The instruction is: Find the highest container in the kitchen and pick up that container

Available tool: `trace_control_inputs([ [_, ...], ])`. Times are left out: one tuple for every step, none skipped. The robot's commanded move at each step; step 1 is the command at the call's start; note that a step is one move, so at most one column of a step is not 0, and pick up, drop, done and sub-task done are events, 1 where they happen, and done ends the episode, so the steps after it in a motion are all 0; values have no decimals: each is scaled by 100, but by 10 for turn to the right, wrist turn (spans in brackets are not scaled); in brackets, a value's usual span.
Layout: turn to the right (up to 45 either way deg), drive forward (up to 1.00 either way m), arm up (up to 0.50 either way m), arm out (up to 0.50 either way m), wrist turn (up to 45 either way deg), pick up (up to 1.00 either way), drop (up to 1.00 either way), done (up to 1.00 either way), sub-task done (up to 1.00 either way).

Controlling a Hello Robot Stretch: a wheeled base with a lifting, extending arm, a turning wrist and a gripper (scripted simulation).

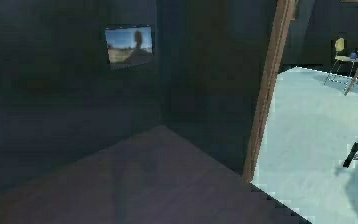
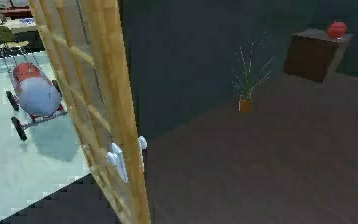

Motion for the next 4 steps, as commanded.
trace_control_inputs([
  [210, 0, 0, 0, 0, 0, 0, 0, 0],
  [0, 40, 0, 0, 0, 0, 0, 0, 0],
  [180, 0, 0, 0, 0, 0, 0, 0, 0],
  [0, 100, 0, 0, 0, 0, 0, 0, 0],
])
